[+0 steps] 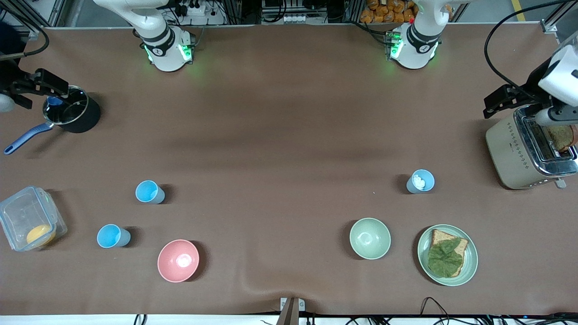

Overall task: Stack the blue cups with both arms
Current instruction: 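Reach the right gripper and the left gripper toward separate blue cups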

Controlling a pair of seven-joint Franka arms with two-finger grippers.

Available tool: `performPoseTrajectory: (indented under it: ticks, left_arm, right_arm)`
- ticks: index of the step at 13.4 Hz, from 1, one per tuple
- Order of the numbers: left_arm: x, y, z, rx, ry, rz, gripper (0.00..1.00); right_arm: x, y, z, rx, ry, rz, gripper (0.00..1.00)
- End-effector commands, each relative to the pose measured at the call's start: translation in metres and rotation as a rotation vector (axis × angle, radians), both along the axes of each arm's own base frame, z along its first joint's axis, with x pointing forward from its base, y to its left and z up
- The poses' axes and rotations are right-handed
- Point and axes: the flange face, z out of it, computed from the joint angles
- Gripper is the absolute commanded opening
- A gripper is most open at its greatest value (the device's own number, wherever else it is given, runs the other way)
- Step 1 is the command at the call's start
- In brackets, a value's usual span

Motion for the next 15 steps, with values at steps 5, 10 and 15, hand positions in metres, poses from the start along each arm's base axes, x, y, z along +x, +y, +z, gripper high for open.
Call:
performPoseTrajectory:
  ticks: [5, 10, 15]
  left_arm:
    - [0.014, 0.001, -0.126, 0.002, 0.012, -0.034, 1.00]
    - [0.013, 0.005, -0.227, -0.009, -0.024, -0.032, 1.00]
    - [0.036, 0.012, -0.309, -0.035, -0.029, -0.013, 1.00]
  right_arm:
    - [0.029, -0.009, -0.027, -0.002, 0.012, -0.006, 1.00]
    - [0.110, -0.012, -0.173, -0.013, 0.068, -0.010, 1.00]
    - [0.145, -0.017, -0.293, -0.019, 0.080, -0.023, 1.00]
